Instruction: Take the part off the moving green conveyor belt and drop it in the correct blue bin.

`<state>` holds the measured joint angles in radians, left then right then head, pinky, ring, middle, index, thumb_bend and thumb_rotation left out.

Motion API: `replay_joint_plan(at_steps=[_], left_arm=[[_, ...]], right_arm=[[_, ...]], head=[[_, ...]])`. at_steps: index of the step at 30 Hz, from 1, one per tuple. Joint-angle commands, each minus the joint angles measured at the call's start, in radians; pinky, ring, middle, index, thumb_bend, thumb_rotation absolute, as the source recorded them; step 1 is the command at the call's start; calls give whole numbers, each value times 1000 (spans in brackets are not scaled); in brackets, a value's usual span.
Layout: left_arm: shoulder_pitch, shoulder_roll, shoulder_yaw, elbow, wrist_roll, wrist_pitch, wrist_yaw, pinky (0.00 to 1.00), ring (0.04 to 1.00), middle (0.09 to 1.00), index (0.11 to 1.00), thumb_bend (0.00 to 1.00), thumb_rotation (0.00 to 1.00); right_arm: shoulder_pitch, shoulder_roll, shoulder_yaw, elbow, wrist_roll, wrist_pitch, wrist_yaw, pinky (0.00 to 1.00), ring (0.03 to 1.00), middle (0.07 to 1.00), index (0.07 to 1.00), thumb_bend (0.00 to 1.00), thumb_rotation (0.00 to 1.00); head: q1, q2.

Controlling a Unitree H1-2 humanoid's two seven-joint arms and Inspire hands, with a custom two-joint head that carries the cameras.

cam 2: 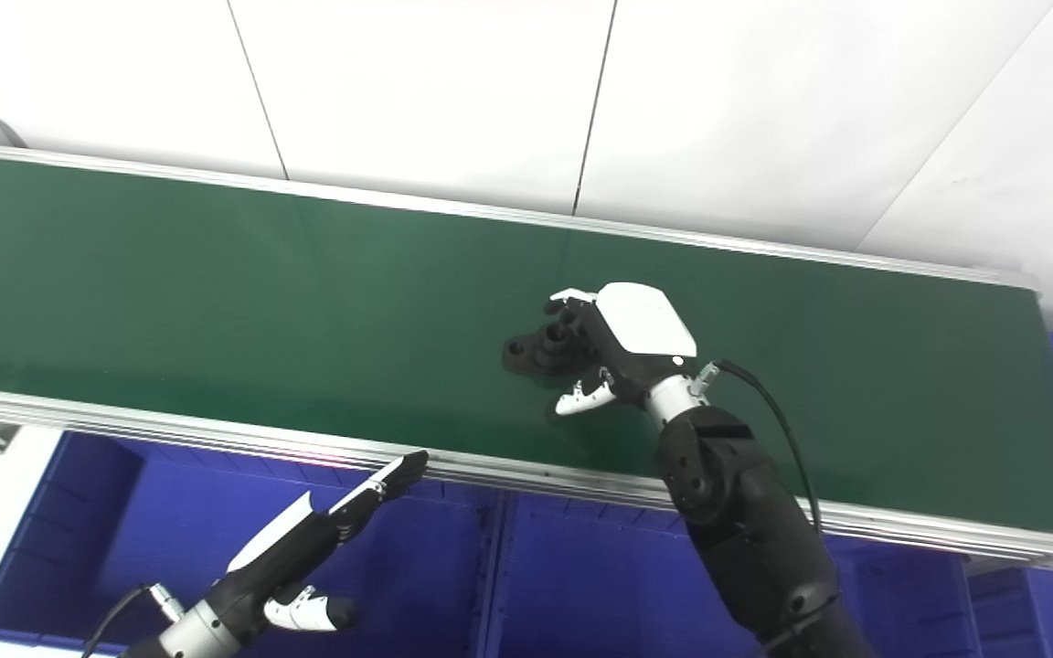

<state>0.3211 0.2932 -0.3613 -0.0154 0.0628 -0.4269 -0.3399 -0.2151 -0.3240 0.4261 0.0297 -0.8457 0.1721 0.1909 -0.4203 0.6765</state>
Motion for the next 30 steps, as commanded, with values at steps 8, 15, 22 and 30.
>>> replay_joint_plan(at_steps=[8,15,22,30], left_arm=[[6,-3,6,-28,-17,-33,-3,1000,1000,1000,1000,779,845],[9,-5,10,-30,-17,-38,1,1000,1000,1000,1000,781,849],[6,-3,12,-26,-17,-39,-2,1000,1000,1000,1000,780,855],[8,-11,18,-26,-17,-37,3,1000,1000,1000,1000,768,852]], right_arm=[[18,-38,41,-14,-54,-41,-33,420,412,484,525,514,0],[31,-55,63,2,-95,-90,-125,416,445,487,491,520,0],[40,-52,76,11,-125,-91,-159,465,453,488,492,520,0],[54,-54,76,5,-137,-99,-202,469,457,485,492,520,0]], head=[[-4,7],[-14,13],[-16,12],[-16,13]])
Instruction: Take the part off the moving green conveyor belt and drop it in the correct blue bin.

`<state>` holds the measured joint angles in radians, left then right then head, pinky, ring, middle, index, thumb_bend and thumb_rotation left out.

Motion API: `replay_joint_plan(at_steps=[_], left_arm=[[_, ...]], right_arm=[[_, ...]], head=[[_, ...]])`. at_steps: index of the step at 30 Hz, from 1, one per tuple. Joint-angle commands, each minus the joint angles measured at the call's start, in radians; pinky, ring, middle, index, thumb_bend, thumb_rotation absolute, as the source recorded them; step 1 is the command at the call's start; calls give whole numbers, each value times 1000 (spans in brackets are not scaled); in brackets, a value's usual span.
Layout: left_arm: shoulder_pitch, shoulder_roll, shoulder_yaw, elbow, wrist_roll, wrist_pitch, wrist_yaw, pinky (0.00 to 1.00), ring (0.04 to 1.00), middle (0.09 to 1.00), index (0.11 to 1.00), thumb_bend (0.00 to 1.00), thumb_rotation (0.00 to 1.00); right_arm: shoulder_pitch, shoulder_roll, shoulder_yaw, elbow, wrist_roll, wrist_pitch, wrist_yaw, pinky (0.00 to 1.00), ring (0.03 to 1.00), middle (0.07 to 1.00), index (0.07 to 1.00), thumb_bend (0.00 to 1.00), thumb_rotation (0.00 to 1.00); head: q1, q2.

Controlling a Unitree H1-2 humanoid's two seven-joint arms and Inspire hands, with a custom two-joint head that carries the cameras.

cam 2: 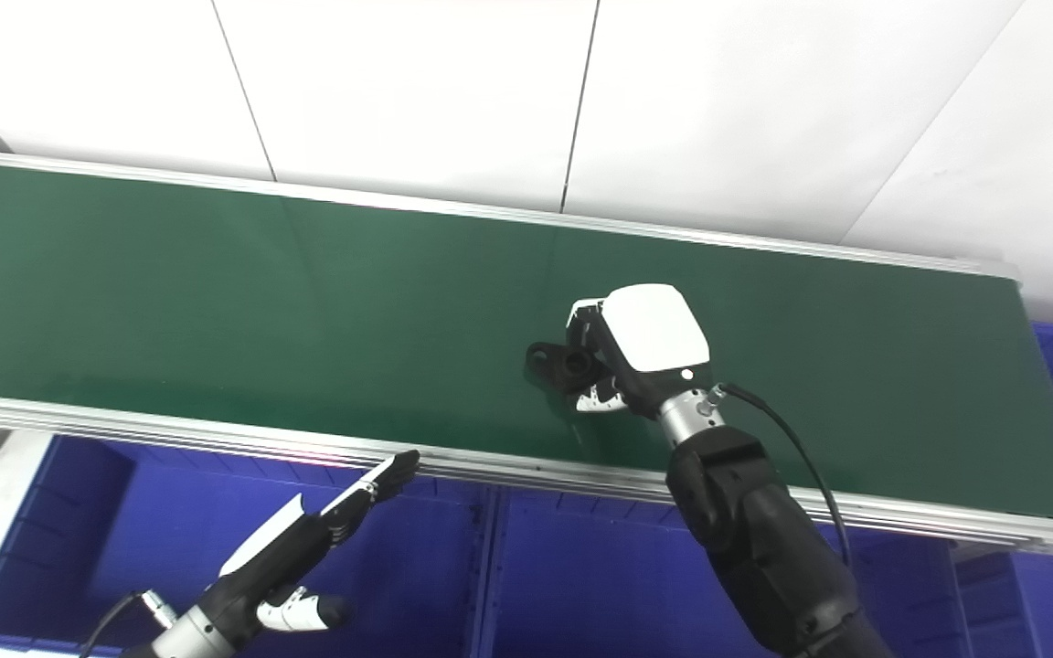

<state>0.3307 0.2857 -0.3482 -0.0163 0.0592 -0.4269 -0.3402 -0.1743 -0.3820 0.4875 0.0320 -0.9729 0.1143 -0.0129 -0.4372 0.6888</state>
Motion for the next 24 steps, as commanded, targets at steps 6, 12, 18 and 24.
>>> replay_joint_plan(at_steps=[6,12,18,24], left_arm=[[-2,-5,4,-25,-12,-39,2,1000,1000,1000,1000,765,867],[-4,-5,3,-28,-9,-31,-1,1000,1000,1000,1000,769,861],[-6,-7,4,-27,-4,-33,1,1000,1000,1000,1000,761,859],[0,-3,4,-45,0,-18,-3,1000,1000,1000,1000,779,861]], right_arm=[[56,13,-18,-69,27,-44,-41,404,456,477,492,521,0],[134,38,-76,-252,38,3,-25,330,448,475,491,519,0],[224,83,-138,-423,14,36,33,303,439,481,490,519,0],[322,129,-181,-513,-7,24,43,300,444,477,489,520,0]], head=[[1,3],[1,4],[3,10],[7,28]])
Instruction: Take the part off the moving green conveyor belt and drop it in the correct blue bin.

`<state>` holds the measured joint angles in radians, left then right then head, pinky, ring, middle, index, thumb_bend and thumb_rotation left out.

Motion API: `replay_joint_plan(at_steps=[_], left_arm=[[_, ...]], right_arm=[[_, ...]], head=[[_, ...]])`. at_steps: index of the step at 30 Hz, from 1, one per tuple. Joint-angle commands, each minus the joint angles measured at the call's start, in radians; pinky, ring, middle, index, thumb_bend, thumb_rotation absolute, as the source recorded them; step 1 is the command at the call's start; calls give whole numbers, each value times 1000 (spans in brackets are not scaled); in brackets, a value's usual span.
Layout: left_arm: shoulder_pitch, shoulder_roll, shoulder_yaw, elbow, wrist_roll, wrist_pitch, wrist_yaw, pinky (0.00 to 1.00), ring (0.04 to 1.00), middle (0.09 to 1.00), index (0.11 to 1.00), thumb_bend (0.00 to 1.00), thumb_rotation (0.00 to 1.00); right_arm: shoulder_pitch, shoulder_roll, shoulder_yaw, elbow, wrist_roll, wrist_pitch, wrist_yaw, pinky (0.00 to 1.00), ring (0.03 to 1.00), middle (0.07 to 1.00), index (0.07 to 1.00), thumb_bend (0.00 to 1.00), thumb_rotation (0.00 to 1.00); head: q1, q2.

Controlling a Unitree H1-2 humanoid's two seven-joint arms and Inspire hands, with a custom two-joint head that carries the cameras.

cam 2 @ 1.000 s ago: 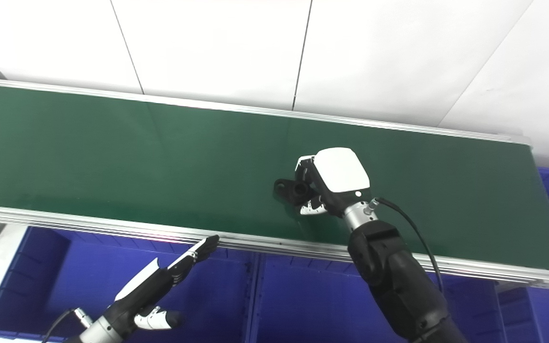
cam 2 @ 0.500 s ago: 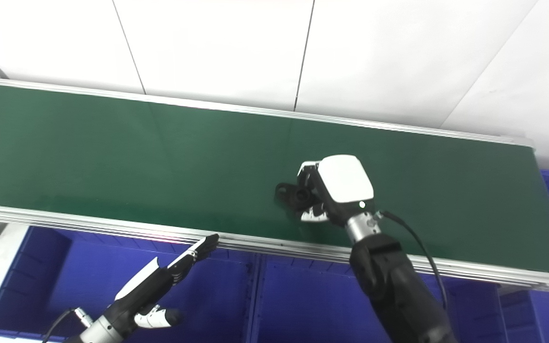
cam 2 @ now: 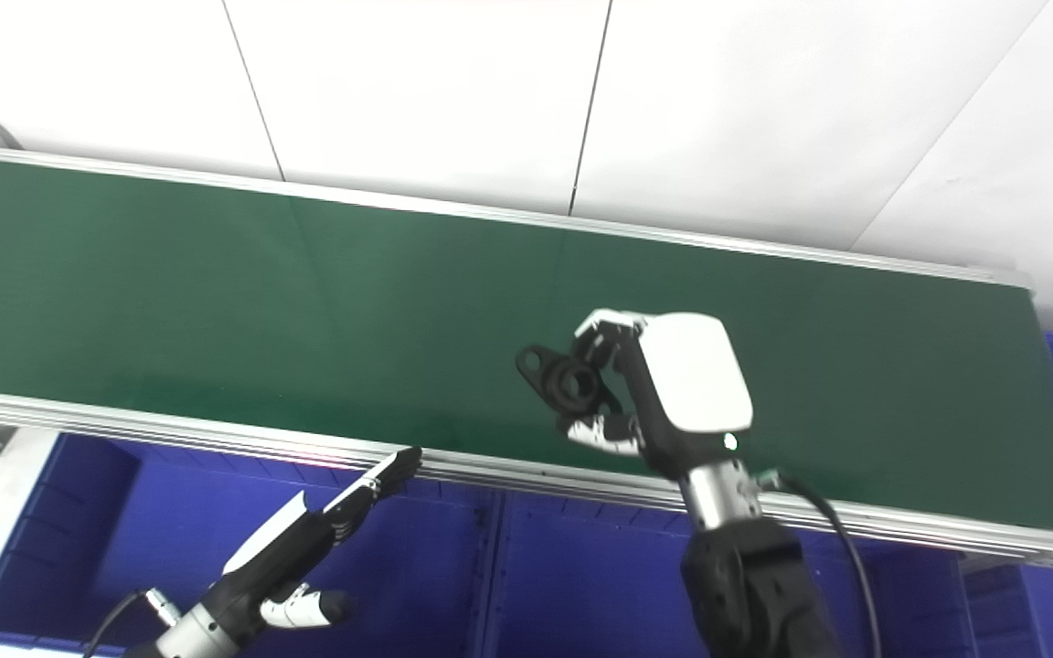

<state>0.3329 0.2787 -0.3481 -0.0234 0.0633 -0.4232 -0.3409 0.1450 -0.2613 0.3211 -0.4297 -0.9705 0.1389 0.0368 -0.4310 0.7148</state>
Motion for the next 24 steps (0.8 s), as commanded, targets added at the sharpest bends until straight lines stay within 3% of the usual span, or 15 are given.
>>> replay_joint_plan(at_steps=[1,10,11,14,20,24], left_arm=[[-2,5,4,-40,-2,-23,-2,1000,1000,1000,1000,769,865],[20,2,6,-89,-18,15,-2,1000,1000,1000,1000,767,871],[23,1,7,-96,-23,24,-2,1000,1000,1000,1000,771,862],[32,0,12,-115,-27,35,3,1000,1000,1000,1000,773,864],[38,12,27,-147,-41,52,-3,1000,1000,1000,1000,755,851],[41,18,42,-168,-55,68,-7,970,999,1000,1000,753,817]], right_arm=[[19,13,-19,-62,-12,-3,-3,299,442,479,489,520,0],[237,44,-3,-108,-14,-26,32,261,438,480,488,521,0],[255,45,0,-107,-11,-27,38,217,321,474,488,526,0],[306,51,14,-85,-18,-19,57,164,226,470,488,528,0],[321,31,31,-32,-55,-12,107,184,238,471,488,530,0],[298,11,36,-15,-94,29,230,150,224,470,489,530,0]], head=[[0,3],[10,65],[11,70],[15,100],[22,139],[21,156]])
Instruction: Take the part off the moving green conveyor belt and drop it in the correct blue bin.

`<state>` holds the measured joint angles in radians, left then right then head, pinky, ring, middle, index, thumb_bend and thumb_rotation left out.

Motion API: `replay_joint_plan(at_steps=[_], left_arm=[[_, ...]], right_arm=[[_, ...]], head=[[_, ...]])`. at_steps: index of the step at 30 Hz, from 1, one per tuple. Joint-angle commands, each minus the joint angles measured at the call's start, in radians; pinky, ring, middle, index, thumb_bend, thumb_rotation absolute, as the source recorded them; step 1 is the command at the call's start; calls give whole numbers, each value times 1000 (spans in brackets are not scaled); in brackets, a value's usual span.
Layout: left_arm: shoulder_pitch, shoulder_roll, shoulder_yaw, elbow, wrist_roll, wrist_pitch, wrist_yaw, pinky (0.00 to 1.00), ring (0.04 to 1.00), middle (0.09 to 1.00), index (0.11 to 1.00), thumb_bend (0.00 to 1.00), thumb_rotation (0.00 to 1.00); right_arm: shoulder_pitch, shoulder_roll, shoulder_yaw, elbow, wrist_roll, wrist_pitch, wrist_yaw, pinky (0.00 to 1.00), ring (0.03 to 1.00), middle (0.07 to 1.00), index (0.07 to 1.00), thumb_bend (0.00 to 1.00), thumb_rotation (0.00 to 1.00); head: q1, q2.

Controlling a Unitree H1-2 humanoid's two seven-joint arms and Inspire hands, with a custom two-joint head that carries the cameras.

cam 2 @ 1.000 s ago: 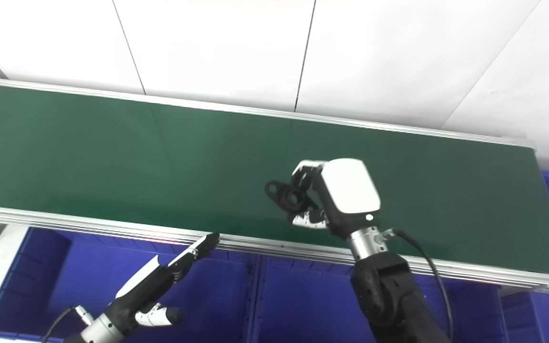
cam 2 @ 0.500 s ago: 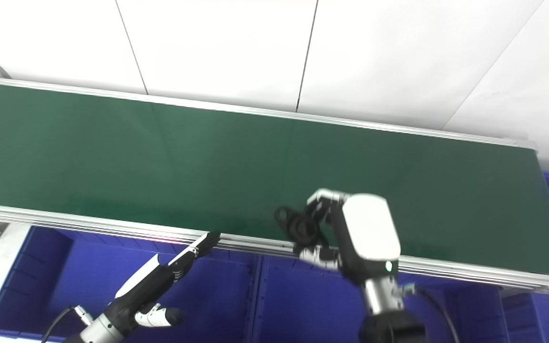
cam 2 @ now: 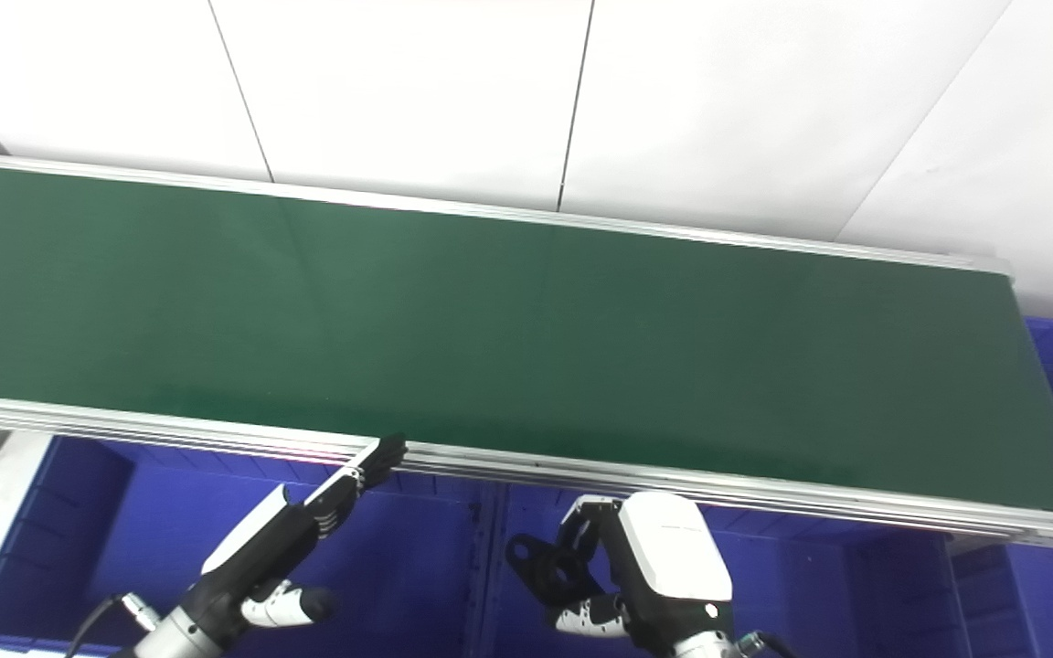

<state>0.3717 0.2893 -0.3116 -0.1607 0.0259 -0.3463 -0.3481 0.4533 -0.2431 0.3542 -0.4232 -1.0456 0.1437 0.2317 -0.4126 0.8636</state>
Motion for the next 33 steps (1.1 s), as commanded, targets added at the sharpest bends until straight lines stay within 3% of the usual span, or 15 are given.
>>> replay_joint_plan(at_steps=[1,7,9,10,12,13,15,16,17,18,21,24,30,33], left_arm=[[2,9,8,-34,-22,-7,-2,969,998,1000,1000,753,816],[-2,11,17,-38,-32,-5,-12,957,990,1000,1000,740,791],[-2,9,20,-39,-35,-1,-12,963,987,1000,997,740,774],[-3,9,21,-40,-35,1,-12,963,987,1000,997,741,772],[-4,8,22,-41,-32,4,-12,957,986,1000,997,739,767],[-4,7,22,-41,-33,6,-13,953,986,1000,998,739,769],[-4,6,22,-41,-34,12,-13,959,991,1000,1000,752,769],[-3,6,22,-41,-34,11,-14,961,992,1000,999,756,769],[-4,5,22,-38,-36,5,-15,957,990,1000,999,753,767],[-4,6,22,-36,-36,-1,-15,946,986,1000,997,745,766],[-3,7,21,-37,-35,-4,-17,932,981,1000,998,729,763],[1,8,25,-46,-27,9,-15,937,982,1000,997,744,763],[4,13,28,-56,-32,30,-22,945,990,1000,1000,763,760],[6,13,28,-63,-39,41,-25,939,988,1000,993,767,756]], right_arm=[[-15,-7,2,-22,-29,33,64,150,224,470,489,530,0],[-49,-9,32,6,-155,63,220,165,245,470,490,530,0],[-60,-6,44,11,-212,71,288,291,378,483,494,525,1],[-63,-3,48,8,-238,74,319,309,396,484,494,525,1],[-61,12,46,0,-277,80,355,345,422,487,723,547,0],[-60,20,43,-3,-296,83,370,317,389,484,764,552,0],[-53,31,37,-11,-328,80,377,353,407,483,818,554,0],[-49,34,35,-16,-339,74,370,429,459,486,825,554,0],[-41,39,30,-21,-342,69,343,533,566,608,828,622,157],[-30,46,23,-29,-336,65,312,596,656,699,828,652,228],[11,67,2,-64,-308,59,225,687,749,784,824,683,273],[59,98,-19,-114,-264,59,179,760,782,814,839,674,307],[166,162,-54,-199,-116,36,56,719,796,821,855,669,297],[225,195,-70,-230,56,15,-11,713,802,829,857,680,265]], head=[[2,9],[-4,13],[-6,11],[-6,10],[-6,10],[-5,8],[-3,4],[-1,4],[-1,4],[2,4],[7,6],[7,7],[16,9],[40,10]])
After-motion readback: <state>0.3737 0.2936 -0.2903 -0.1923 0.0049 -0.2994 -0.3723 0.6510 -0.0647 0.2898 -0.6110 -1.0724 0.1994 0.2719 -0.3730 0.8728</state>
